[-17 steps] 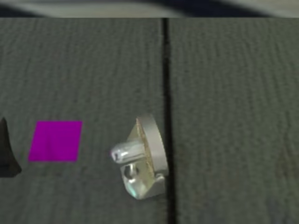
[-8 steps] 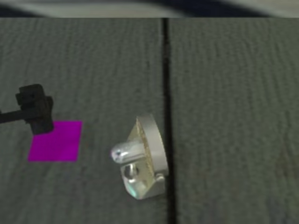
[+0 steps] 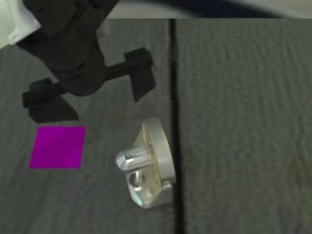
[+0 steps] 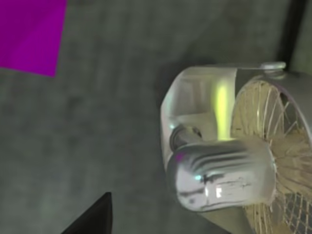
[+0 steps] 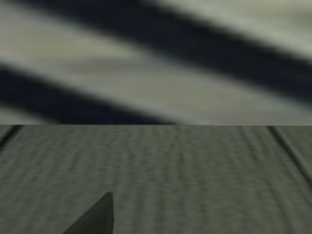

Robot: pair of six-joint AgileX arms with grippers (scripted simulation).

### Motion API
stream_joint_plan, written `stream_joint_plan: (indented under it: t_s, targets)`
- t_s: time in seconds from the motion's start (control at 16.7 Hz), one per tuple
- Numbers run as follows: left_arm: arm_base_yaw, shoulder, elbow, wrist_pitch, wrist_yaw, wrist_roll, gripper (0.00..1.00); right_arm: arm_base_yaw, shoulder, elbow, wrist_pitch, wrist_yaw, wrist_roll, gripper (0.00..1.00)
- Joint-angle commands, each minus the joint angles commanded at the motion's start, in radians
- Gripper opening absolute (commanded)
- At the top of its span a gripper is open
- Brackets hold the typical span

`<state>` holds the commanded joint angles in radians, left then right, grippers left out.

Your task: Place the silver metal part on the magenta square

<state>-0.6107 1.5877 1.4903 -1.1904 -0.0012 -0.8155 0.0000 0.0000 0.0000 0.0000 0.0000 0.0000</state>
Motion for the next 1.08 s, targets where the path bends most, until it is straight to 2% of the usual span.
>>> stream_joint_plan:
  t_s: [0.24, 0.48, 0.9, 1.08]
  targets:
    - [-0.104, 0.285, 0.282, -0.2, 0.0, -0.151, 1.0, 0.0, 0.0, 0.0, 0.0, 0.0, 0.0, 1.0]
    - [-0.158, 0.412, 0.432, -0.298, 0.002, -0.233, 1.0, 0.0, 0.0, 0.0, 0.0, 0.0, 0.0, 1.0]
    - [-0.158, 0.419, 0.44, -0.301, 0.002, -0.239, 1.0, 0.0, 0.0, 0.0, 0.0, 0.0, 0.0, 1.0]
    - [-0.159, 0.415, 0.374, -0.241, 0.002, -0.236, 1.0, 0.0, 0.0, 0.0, 0.0, 0.0, 0.0, 1.0]
